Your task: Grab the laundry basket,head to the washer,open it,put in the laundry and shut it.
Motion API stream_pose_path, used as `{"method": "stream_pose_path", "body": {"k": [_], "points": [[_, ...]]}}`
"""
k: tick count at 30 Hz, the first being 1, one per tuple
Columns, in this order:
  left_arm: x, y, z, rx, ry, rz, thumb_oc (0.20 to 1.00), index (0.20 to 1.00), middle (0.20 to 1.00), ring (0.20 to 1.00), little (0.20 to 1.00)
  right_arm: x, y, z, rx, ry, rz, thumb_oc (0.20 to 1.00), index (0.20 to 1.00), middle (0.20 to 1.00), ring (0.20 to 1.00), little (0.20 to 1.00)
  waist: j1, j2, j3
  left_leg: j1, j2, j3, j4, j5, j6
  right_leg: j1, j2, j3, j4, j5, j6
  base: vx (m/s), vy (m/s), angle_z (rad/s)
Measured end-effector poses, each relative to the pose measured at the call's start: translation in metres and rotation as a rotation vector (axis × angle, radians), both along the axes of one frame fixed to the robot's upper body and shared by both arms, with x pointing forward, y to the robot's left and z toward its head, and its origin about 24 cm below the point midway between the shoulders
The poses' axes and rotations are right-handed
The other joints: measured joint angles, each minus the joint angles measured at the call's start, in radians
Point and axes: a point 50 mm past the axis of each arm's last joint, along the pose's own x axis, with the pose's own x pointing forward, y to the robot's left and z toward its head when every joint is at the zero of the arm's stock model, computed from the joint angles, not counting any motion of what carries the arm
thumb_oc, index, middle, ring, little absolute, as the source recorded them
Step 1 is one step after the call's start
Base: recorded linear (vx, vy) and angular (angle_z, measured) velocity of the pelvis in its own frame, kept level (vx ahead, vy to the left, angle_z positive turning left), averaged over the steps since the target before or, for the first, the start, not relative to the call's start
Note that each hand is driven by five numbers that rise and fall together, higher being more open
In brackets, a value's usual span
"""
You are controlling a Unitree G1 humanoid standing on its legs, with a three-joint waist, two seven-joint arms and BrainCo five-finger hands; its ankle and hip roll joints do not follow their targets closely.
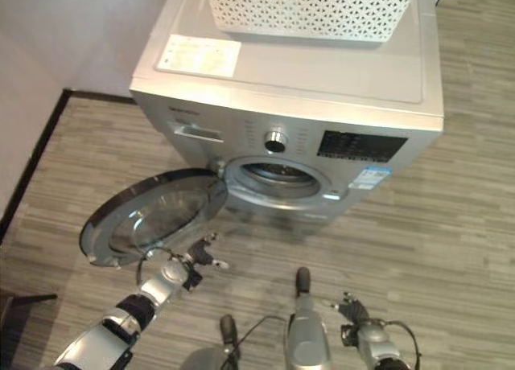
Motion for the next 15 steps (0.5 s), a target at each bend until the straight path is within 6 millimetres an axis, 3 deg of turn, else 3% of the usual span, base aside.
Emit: {"method": "stream_pose_path", "body": {"k": [3, 8, 10, 11, 13, 14, 15], "points": [[0.003, 0.007, 0.006, -0.134, -0.053, 0.134, 1.000, 1.000, 1.000, 1.000, 1.000, 0.002, -0.004, 0.003, 0.017, -0.035, -0.051, 1.000, 1.000, 1.000, 1.000, 1.000, -0.006, 0.001, 0.001, -0.003, 0.006, -0.001, 0.001, 0.000, 0.000, -0.001, 0.008, 0.001, 0.002, -0.006, 0.001, 0.12, -0.159, 0.01], [-0.034, 0.026, -0.018, -0.197, -0.008, 0.253, 1.000, 1.000, 1.000, 1.000, 1.000, -0.027, -0.011, -0.008, 0.062, -0.001, -0.195, 1.000, 1.000, 1.000, 1.000, 1.000, -0.022, 0.007, -0.009, 0.067, 0.064, 0.000, 0.012, -0.016, -0.024, 0.071, 0.066, -0.006, 0.011, -0.065, -0.010, 0.15, -0.204, -0.04], [-0.057, 0.042, -0.023, -0.306, -0.022, 0.392, 1.000, 1.000, 1.000, 1.000, 1.000, -0.050, -0.008, -0.014, 0.097, 0.017, -0.254, 1.000, 1.000, 1.000, 1.000, 1.000, -0.010, -0.020, -0.024, 0.015, 0.106, -0.006, 0.188, -0.055, -0.077, 0.072, 0.103, 0.029, 0.071, -0.127, -0.044, 0.12, -0.264, -0.18], [-0.063, 0.047, -0.027, -0.310, -0.008, 0.428, 1.000, 1.000, 1.000, 1.000, 1.000, -0.059, -0.006, -0.017, 0.109, 0.031, -0.264, 1.000, 1.000, 1.000, 1.000, 1.000, 0.004, -0.040, -0.047, -0.013, 0.113, -0.007, 0.261, -0.048, -0.072, 0.071, 0.107, 0.041, 0.074, -0.134, -0.050, 0.14, -0.266, -0.24], [-0.072, 0.053, -0.027, -0.318, -0.005, 0.461, 1.000, 1.000, 1.000, 1.000, 1.000, -0.073, -0.009, -0.018, 0.113, 0.045, -0.292, 1.000, 1.000, 1.000, 1.000, 1.000, 0.012, -0.057, -0.074, -0.114, 0.142, -0.097, 0.498, -0.033, -0.079, 0.072, 0.146, 0.049, 0.118, -0.177, -0.097, 0.11, -0.143, -0.24], [-0.073, 0.053, -0.024, -0.323, -0.020, 0.446, 1.000, 1.000, 1.000, 1.000, 1.000, -0.076, -0.011, -0.017, 0.113, 0.033, -0.302, 1.000, 1.000, 1.000, 1.000, 1.000, 0.018, -0.062, -0.077, -0.157, 0.142, -0.147, 0.592, -0.009, -0.070, 0.074, 0.156, 0.060, 0.126, -0.185, -0.109, 0.09, 0.000, -0.47], [-0.076, 0.052, -0.020, -0.342, -0.026, 0.425, 1.000, 1.000, 1.000, 1.000, 1.000, -0.081, -0.015, -0.016, 0.104, 0.035, -0.312, 1.000, 1.000, 1.000, 1.000, 1.000, 0.038, -0.082, -0.086, -0.223, 0.121, -0.203, 0.665, -0.025, -0.058, 0.081, 0.153, 0.085, 0.128, -0.188, -0.129, 0.15, 0.035, -0.54]]}}
